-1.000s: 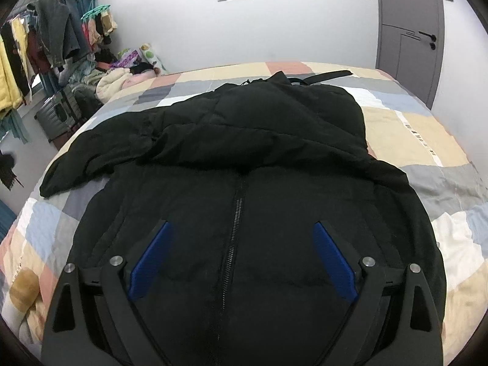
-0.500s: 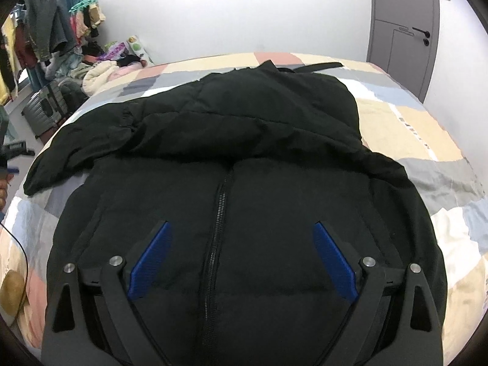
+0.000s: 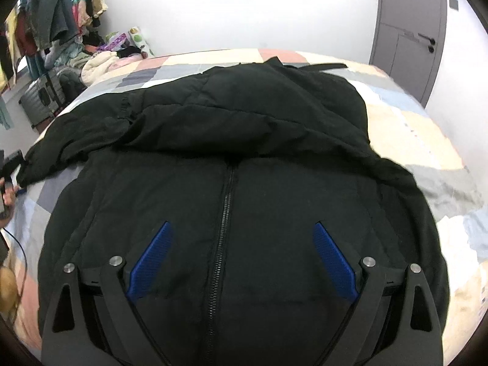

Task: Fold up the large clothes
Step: 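Reach the left gripper to the other sleeve cuff and grasp it, then lift the sleeve with the left gripper and fold it across the jacket body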

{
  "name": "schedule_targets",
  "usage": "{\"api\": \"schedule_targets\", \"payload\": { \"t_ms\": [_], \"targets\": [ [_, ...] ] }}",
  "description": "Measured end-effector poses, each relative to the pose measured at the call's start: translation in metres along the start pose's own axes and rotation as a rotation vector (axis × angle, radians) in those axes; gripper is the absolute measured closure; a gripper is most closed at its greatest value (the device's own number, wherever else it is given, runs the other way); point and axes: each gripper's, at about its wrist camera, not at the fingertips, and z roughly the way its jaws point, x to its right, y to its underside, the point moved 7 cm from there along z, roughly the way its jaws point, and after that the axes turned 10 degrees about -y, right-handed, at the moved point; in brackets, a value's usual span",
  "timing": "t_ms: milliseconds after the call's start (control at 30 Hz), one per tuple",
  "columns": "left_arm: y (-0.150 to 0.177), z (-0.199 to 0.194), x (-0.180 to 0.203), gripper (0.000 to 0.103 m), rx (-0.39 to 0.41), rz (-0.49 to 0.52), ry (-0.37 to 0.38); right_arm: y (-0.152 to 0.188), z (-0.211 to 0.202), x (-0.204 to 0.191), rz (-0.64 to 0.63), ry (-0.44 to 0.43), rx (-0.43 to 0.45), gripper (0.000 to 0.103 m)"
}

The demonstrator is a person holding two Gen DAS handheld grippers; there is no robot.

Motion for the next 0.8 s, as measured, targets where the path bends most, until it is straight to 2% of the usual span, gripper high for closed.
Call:
{"api": "schedule_targets", "payload": {
  "t_ms": [33,100,133,167,200,300,400,567,633,800],
  "targets": [
    [-0.006,0.001,0.0,0.032,0.005,-0.013,0.011,-0.001,-0.001,0.0,-0.01,0.002,0.005,0.01],
    [-0.015,0.002,0.003,0.059,0.014,-0.021,0.033,-0.003,-0.004,0.0,-0.028,0.006,0.013,0.01],
    [-0.017,-0.001,0.007,0.067,0.023,-0.015,0.041,-0.004,-0.006,0.001,-0.04,0.011,0.02,0.01],
    [-0.018,-0.005,0.009,0.08,0.04,-0.01,0.038,-0.005,-0.007,0.001,-0.045,0.016,0.022,0.01],
    [-0.018,-0.014,0.014,0.089,0.068,0.0,0.037,-0.005,-0.01,0.003,-0.052,0.023,0.023,0.01],
    [-0.019,-0.037,0.032,0.096,0.127,0.063,-0.019,-0.003,-0.019,0.009,-0.054,0.036,0.031,0.01],
    [-0.02,-0.066,0.045,0.098,0.168,0.09,-0.044,-0.002,-0.029,0.018,-0.044,0.036,0.055,0.01],
    [-0.014,-0.132,0.078,0.098,0.257,0.155,-0.086,-0.001,-0.043,0.026,-0.028,-0.022,0.073,0.009],
    [-0.008,-0.157,0.096,0.098,0.295,0.194,-0.088,0.001,-0.05,0.03,-0.036,-0.019,0.081,0.0],
    [0.016,-0.224,0.153,0.098,0.38,0.288,-0.078,0.0,-0.074,0.041,-0.017,-0.064,0.141,0.0]
  ]
}}
